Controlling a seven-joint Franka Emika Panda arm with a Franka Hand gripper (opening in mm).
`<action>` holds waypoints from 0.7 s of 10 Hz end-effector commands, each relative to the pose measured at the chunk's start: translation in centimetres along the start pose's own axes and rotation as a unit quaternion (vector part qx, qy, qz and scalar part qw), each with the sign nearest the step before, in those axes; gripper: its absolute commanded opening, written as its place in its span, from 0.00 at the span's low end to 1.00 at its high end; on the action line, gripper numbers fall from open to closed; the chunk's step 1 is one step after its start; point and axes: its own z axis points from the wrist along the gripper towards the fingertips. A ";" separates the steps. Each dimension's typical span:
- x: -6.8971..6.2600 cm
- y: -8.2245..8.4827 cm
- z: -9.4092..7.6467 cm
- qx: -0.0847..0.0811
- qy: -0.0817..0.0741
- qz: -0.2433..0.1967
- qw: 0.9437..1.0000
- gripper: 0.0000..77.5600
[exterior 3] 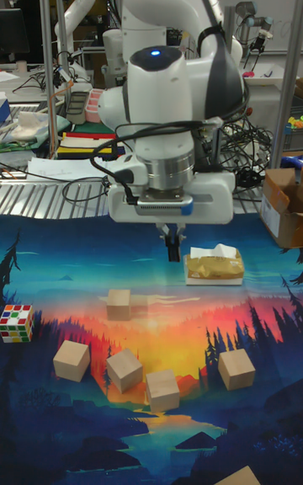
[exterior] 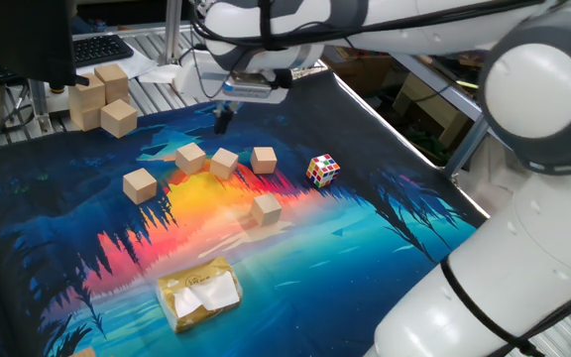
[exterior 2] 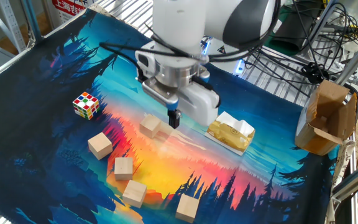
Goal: Stack the blocks in a vertical line of five
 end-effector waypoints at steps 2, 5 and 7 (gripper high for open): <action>-2.0 1.0 -0.2 0.005 0.001 0.001 1.000 0.00; -2.1 2.6 0.6 0.007 0.001 0.005 1.000 0.00; -2.3 3.2 0.8 0.013 -0.001 0.008 1.000 0.00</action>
